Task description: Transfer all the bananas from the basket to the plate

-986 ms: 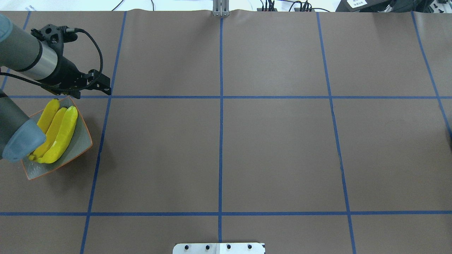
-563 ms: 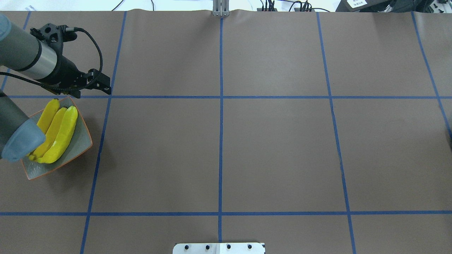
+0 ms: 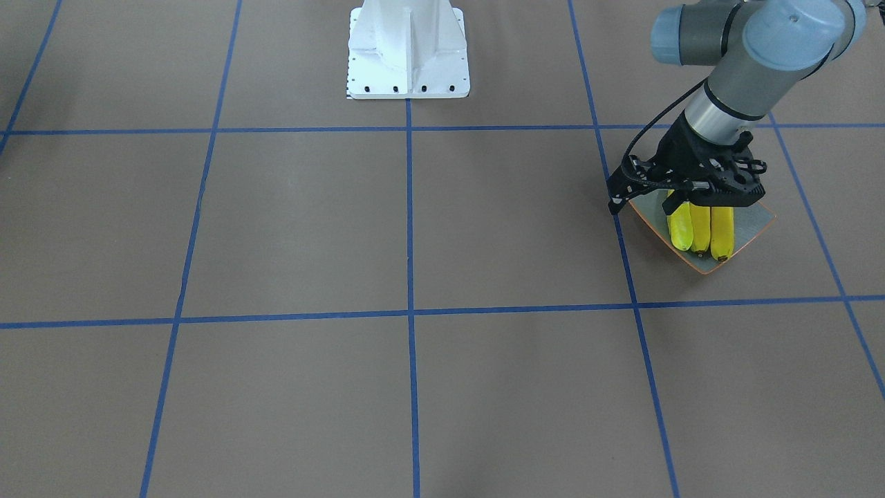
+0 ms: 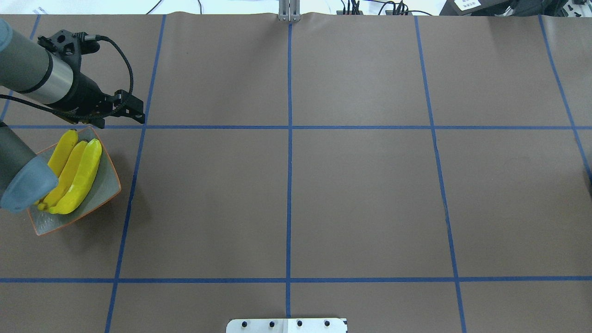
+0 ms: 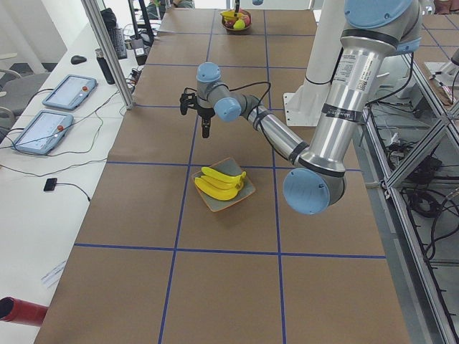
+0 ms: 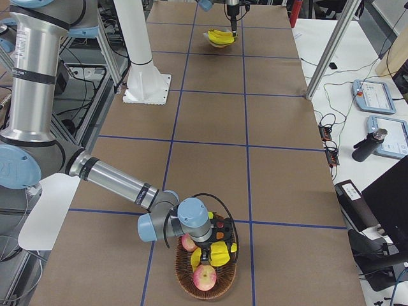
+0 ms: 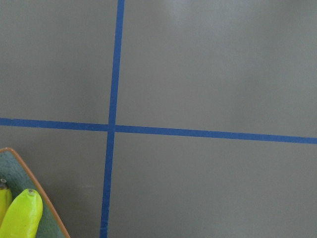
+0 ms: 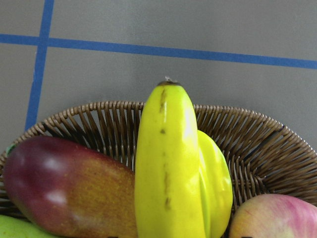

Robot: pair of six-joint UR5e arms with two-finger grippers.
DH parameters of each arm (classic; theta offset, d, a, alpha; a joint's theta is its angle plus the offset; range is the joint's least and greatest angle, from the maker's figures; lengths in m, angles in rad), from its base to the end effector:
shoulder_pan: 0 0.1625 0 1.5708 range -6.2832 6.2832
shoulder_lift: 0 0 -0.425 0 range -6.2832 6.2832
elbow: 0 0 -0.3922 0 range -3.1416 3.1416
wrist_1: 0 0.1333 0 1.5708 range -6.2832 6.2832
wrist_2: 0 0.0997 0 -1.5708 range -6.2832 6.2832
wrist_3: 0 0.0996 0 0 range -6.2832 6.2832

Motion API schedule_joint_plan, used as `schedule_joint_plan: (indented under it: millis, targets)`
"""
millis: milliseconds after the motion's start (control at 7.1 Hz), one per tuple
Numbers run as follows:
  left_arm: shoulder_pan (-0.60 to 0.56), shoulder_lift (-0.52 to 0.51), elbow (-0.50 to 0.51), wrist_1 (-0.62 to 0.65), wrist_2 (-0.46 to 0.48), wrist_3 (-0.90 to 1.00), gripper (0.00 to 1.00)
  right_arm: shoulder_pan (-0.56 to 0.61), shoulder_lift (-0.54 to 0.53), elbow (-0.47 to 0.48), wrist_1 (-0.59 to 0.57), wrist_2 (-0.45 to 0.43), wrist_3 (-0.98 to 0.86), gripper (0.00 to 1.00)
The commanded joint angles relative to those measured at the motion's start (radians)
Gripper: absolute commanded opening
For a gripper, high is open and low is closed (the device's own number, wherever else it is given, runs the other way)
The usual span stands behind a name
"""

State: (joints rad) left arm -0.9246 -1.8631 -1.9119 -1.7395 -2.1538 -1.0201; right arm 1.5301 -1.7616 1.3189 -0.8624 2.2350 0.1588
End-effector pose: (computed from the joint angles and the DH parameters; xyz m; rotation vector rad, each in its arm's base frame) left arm 0.2792 -0.5005 0.3235 0.1157 0.9451 -0.1115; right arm 0.0560 -0.3932 0.7973 0.1887 -0.6822 0.0249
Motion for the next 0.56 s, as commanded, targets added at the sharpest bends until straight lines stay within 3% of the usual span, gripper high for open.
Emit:
schedule_joint_plan:
  millis: [0,422]
  targets:
    - [0.0,0.002,-0.004,0.0,0.0,0.0,1.0,-0.008,0.002,0.0,-0.003,0.008,0.004,0.87]
    - [-0.002,0.005,-0.013,0.001,0.0,-0.002,1.0,-0.021,0.004,-0.006,-0.014,0.011,0.008,0.85]
